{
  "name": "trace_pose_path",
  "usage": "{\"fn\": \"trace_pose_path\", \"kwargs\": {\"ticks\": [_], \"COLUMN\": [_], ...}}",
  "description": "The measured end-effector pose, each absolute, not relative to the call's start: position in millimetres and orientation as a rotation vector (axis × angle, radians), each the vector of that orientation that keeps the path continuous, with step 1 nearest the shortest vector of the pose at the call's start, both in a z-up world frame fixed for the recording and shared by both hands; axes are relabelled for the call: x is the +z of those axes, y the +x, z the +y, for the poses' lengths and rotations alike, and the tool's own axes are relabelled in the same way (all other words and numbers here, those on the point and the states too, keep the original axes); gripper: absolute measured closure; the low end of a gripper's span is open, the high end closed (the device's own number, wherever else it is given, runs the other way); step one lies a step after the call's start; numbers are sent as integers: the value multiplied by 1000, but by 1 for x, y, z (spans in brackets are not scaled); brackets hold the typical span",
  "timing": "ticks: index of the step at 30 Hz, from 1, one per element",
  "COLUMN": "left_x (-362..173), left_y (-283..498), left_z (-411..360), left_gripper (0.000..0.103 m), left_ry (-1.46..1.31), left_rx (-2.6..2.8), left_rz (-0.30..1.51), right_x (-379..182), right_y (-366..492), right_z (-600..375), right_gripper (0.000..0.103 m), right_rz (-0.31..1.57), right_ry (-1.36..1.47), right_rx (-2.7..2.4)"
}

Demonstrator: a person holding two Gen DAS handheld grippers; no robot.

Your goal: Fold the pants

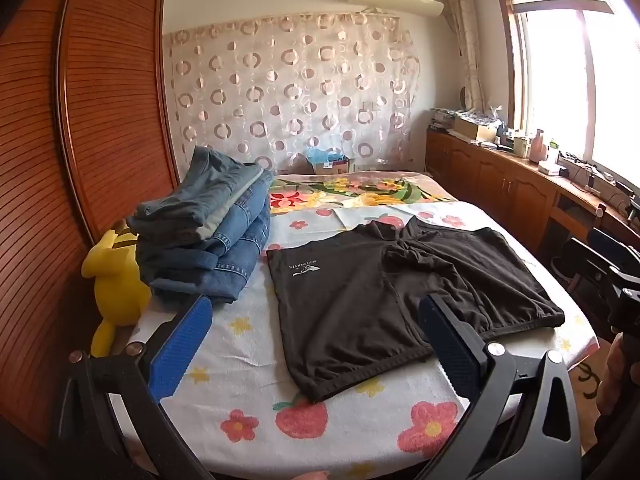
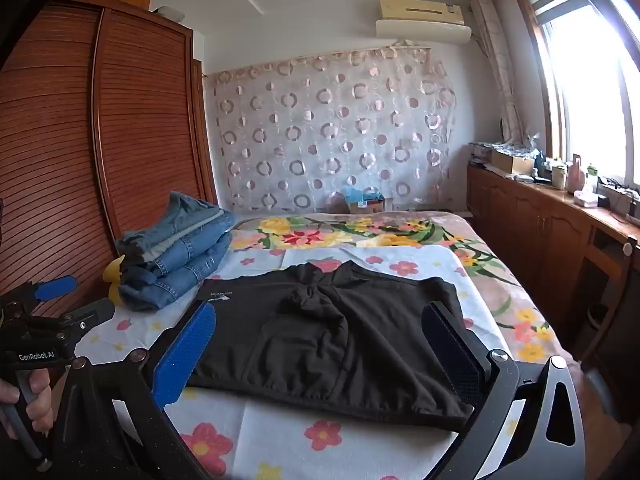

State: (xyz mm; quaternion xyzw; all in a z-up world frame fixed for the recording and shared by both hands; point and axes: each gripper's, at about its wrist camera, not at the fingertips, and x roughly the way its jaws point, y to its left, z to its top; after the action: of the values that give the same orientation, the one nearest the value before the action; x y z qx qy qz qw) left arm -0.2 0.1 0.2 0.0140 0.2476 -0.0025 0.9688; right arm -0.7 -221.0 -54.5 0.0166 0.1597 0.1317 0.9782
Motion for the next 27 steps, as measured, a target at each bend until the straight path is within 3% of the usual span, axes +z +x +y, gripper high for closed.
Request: {"fn": "trace_pose_path", "kwargs": {"ticks": [27], "left_x": [0], "left_y": [0], "left_z": [-1], "left_gripper": [0], "left_ry": [42], "left_rx": [0], "left_rz": [498], "right_x": [-53], "right_y": [-4], "right_z": [-223], "right_gripper": [0], "right_rz": [318], "right_ry": [39], "right_rx": [258]}}
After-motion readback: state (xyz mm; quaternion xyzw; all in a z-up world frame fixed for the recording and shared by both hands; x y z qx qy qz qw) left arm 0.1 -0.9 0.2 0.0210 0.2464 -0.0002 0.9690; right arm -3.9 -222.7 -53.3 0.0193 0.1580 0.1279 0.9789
